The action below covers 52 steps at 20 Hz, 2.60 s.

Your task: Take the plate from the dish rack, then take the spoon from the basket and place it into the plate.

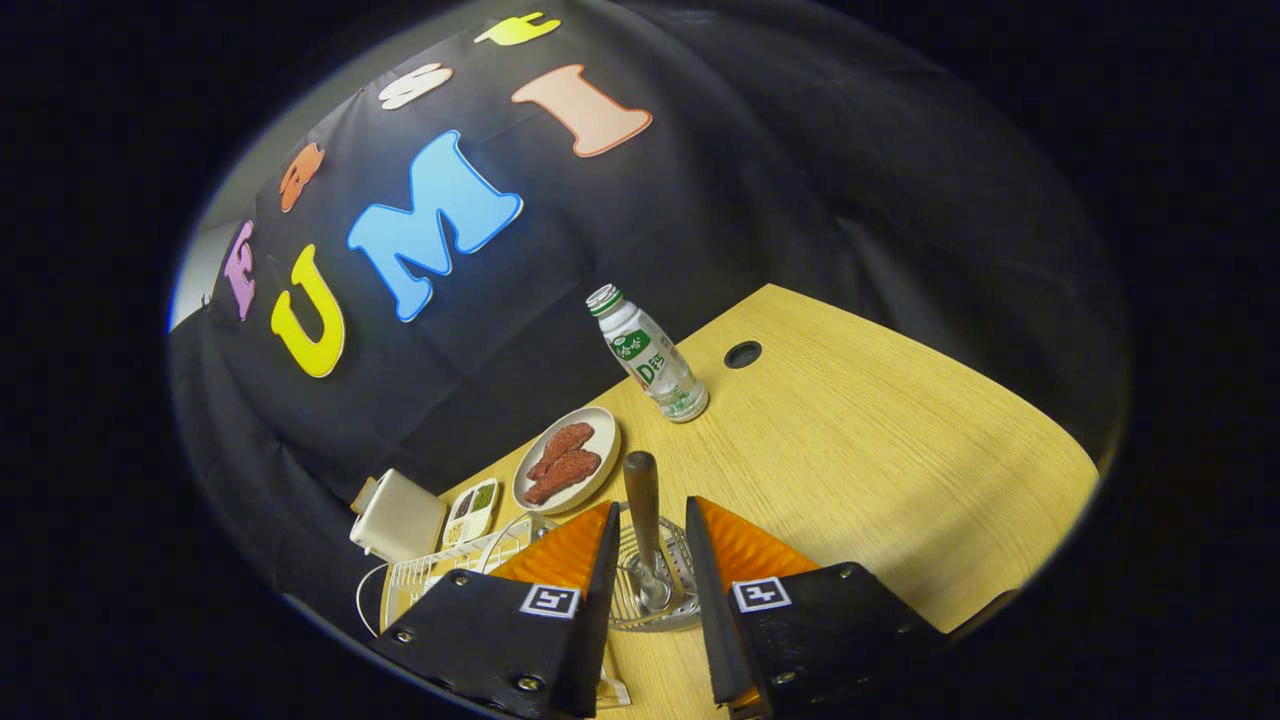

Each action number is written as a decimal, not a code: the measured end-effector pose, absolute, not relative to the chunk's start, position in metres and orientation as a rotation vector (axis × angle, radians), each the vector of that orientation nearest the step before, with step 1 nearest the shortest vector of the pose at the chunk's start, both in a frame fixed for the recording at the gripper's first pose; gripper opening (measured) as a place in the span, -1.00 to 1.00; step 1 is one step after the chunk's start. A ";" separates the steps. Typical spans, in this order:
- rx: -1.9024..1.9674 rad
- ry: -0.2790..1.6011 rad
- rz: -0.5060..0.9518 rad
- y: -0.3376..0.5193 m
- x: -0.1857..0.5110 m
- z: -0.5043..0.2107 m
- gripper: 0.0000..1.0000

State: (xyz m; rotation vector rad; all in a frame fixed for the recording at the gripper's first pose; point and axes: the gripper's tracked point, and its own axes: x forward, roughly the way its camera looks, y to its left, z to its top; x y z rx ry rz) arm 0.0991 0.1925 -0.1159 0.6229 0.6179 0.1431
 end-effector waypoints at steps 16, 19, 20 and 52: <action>0.382 0.442 0.217 0.206 0.126 -0.059 -0.91; 0.352 0.397 0.251 0.205 0.124 -0.027 -0.91; 0.351 0.374 0.266 0.207 0.122 -0.012 -0.91; 0.092 0.555 0.902 0.436 -0.197 -0.061 -0.91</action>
